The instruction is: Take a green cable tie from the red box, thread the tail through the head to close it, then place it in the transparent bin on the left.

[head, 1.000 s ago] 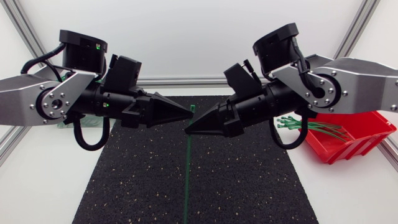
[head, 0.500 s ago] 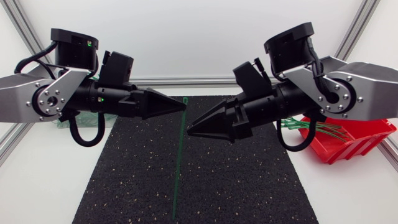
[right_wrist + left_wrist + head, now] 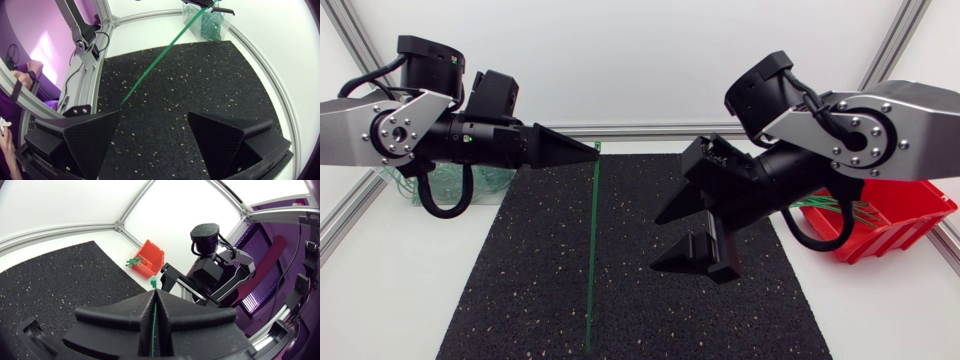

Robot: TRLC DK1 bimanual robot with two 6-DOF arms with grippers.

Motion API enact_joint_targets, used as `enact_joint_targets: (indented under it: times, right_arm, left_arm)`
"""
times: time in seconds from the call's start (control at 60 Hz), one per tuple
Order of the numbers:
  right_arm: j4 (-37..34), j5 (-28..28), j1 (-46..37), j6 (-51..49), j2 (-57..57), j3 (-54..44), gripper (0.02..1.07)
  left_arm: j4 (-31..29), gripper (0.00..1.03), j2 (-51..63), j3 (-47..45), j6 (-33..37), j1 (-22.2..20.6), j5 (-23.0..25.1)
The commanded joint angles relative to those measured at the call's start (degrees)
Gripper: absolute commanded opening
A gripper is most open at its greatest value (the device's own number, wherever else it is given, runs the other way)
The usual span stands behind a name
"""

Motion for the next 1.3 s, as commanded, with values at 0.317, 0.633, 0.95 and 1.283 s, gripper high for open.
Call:
enact_joint_targets:
  times: [0.317,0.633,0.95,1.283]
  right_arm:
    - [-5.80,6.72,-0.87,-20.22,0.25,-0.18,1.03]
    - [32.44,12.79,-1.66,-29.89,-4.23,-13.54,1.03]
    - [54.50,12.08,-0.96,-43.86,-6.61,-19.78,1.03]
    - [68.47,11.38,7.57,-55.11,-4.85,-24.88,1.03]
  left_arm:
    - [-0.92,0.04,7.04,4.02,-10.91,1.33,7.13]
    - [-1.71,0.04,9.42,7.45,-19.87,2.82,12.23]
    - [-3.38,0.04,12.14,9.65,-26.82,5.28,13.02]
    - [-4.52,0.04,12.49,9.03,-29.89,6.69,13.02]
